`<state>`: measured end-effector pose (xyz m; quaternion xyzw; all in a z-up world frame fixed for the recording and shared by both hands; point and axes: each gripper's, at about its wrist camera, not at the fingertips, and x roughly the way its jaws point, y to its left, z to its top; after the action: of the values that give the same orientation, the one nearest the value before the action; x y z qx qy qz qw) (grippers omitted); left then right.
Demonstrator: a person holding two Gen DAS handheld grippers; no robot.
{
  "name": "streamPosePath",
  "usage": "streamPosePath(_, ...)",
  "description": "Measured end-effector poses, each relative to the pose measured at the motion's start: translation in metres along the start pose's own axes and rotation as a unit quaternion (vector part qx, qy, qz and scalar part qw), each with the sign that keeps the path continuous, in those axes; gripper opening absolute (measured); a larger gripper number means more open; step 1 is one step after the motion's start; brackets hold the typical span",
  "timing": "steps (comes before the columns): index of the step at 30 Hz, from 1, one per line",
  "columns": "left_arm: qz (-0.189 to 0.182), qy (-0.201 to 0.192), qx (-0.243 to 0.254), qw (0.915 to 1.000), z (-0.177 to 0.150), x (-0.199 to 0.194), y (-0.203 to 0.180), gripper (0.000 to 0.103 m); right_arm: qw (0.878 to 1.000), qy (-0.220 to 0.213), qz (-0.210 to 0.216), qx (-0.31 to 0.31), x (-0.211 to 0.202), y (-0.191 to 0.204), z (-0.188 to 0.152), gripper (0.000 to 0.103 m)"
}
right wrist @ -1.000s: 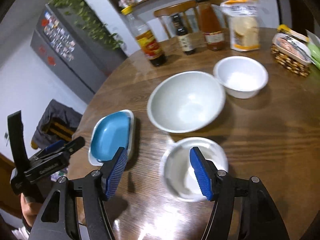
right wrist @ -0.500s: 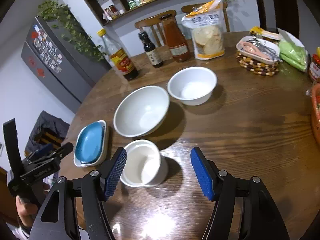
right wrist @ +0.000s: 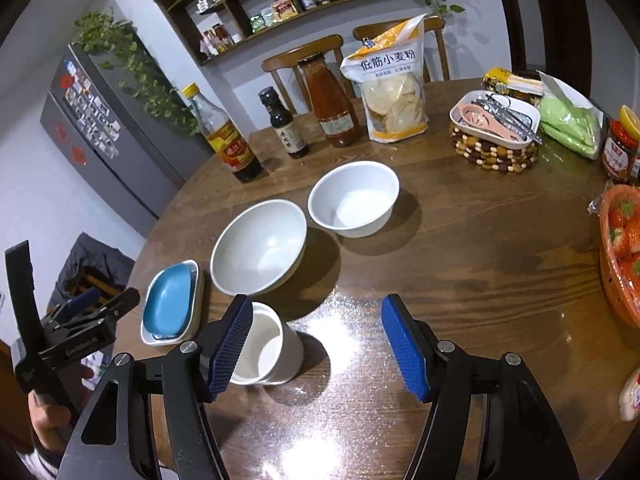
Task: Organize plates and bowls
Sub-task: 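Move both grippers toward the large white bowl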
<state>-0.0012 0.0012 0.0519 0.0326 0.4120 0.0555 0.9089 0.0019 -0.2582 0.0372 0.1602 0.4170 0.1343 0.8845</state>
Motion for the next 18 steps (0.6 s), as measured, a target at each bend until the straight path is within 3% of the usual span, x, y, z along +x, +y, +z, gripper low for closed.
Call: streamPosePath(18, -0.013, 0.005, 0.023, 0.9996, 0.032, 0.021, -0.012, 0.102, 1.0, 0.01, 0.007, -0.006, 0.022, 0.005, 0.027, 0.068)
